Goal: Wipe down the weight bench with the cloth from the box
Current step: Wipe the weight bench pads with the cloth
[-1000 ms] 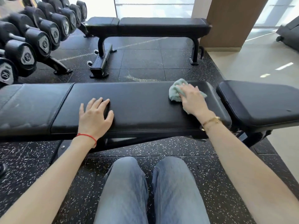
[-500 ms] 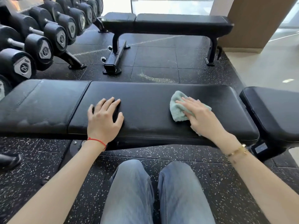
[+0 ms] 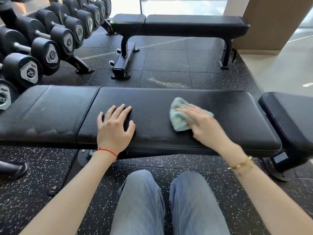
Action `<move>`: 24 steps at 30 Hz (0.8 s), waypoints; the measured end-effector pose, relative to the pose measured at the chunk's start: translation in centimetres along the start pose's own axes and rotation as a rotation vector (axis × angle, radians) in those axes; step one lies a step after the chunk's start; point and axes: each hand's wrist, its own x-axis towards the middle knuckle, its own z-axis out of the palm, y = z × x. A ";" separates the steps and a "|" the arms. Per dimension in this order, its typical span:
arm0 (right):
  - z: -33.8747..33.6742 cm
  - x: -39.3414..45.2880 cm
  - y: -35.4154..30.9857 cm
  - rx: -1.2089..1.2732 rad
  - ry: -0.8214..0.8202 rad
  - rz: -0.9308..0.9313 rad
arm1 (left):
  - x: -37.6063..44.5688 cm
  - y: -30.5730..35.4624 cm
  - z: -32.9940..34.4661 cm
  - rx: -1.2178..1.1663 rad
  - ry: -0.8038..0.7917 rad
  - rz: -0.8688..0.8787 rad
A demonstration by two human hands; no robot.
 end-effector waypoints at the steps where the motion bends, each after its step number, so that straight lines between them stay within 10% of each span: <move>1: -1.0 0.2 1.6 -0.026 0.036 0.085 | 0.0 0.0 0.0 0.003 -0.002 -0.002; 6: -0.4 8.1 3.1 -0.157 0.103 0.308 | 0.1 0.2 0.0 -0.001 0.003 -0.012; 15: 2.0 1.0 -3.4 -0.025 -0.097 -0.108 | 0.0 0.0 0.2 -0.006 0.004 -0.008; 24: 0.4 9.9 3.2 -0.172 0.057 0.259 | 0.1 0.2 0.1 -0.013 0.017 -0.018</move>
